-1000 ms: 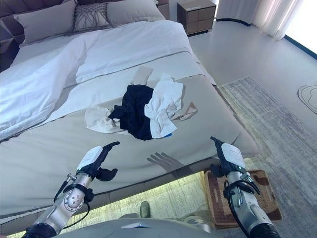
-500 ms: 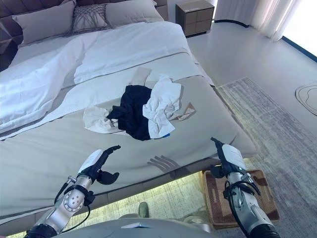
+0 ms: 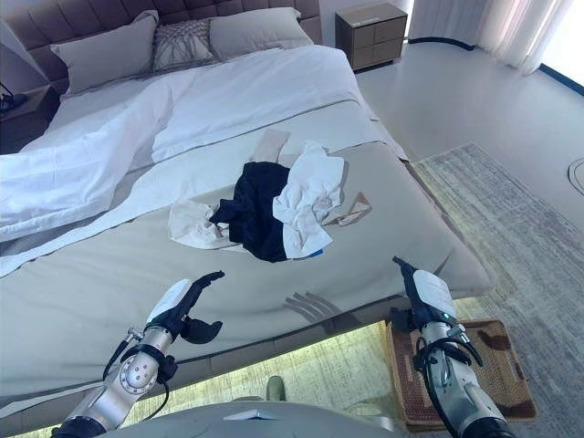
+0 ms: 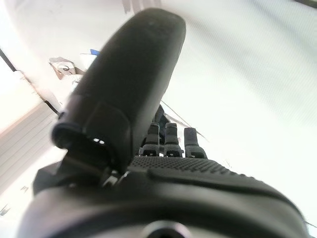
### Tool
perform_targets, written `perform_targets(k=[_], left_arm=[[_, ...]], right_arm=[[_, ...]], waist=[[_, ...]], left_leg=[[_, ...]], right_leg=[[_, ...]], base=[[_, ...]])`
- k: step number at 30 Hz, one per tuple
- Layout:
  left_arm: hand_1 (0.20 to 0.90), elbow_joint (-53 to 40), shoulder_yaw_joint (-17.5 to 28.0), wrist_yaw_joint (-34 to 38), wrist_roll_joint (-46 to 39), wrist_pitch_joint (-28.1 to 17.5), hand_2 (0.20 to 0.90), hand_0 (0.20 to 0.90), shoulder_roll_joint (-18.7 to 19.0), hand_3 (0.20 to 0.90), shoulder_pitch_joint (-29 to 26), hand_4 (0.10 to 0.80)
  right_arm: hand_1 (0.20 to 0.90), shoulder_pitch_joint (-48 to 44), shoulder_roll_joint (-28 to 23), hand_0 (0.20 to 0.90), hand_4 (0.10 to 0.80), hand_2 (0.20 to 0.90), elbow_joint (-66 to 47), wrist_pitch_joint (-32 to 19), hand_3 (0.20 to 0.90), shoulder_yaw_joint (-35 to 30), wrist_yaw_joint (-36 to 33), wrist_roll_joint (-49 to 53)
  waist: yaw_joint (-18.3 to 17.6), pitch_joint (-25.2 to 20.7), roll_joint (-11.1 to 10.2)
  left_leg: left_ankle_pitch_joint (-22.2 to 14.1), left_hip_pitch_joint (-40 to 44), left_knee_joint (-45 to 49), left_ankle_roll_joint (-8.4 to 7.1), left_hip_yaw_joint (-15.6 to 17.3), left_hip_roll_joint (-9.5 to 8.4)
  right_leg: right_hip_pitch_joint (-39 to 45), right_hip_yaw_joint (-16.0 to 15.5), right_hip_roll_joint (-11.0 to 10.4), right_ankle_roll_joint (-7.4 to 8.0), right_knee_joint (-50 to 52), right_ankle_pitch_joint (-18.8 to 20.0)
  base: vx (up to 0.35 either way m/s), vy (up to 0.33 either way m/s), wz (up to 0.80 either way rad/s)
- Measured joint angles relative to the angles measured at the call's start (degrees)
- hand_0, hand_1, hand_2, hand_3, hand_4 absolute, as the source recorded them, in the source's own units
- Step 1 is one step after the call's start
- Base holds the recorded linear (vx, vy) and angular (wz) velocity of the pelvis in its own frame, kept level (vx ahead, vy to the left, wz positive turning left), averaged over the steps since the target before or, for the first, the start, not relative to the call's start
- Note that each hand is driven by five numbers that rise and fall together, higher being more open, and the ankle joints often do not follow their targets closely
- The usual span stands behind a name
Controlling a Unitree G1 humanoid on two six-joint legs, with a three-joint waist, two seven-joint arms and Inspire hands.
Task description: Pick up the clothes from the bed and place them into the basket
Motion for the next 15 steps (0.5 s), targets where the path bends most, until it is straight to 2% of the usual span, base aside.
perform_targets(k=[8, 12, 15], left_arm=[[0.9, 0.0, -0.1, 0.4, 0.0, 0.0, 0.9, 0.9, -0.1, 0.9, 1.0, 0.8], [0.9, 0.0, -0.1, 0.4, 0.0, 0.0, 0.9, 0.9, 0.1, 0.9, 0.8, 0.8], [0.9, 0.7, -0.7, 0.4, 0.0, 0.0, 0.9, 0.9, 0.2, 0.9, -0.3, 0.8]], right_arm=[[0.9, 0.0, 0.0, 0.9, 0.8, 0.9, 0.0, -0.2, 0.9, 0.0, -0.1, 0.1], [0.9, -3.8, -0.3, 0.9, 0.8, 0.9, 0.0, -0.2, 0.9, 0.0, -0.1, 0.2], [0.9, -8.3, -2.9, 0.9, 0.8, 0.9, 0.0, -0.1, 0.9, 0.3, 0.0, 2.4]], waist=[[0.7, 1.2, -1.7], [2.1, 2.2, -2.3], [3.2, 3.8, -1.8]], left_leg=[[0.0, 0.1, 0.0, -0.06, -0.2, -0.69], [0.0, 0.0, 0.0, -0.06, -0.9, -0.84], [0.1, -0.2, 0.0, -0.06, -1.7, -0.88]], right_leg=[[0.4, -0.3, -0.3, 0.0, 0.0, 0.0], [0.9, -0.9, -0.3, 0.01, 0.0, 0.0], [0.5, -1.7, -0.5, 0.31, 1.4, -0.3]], base=[[0.079, 0.015, 0.02], [0.062, 0.013, 0.09], [-0.016, 0.01, 0.15]])
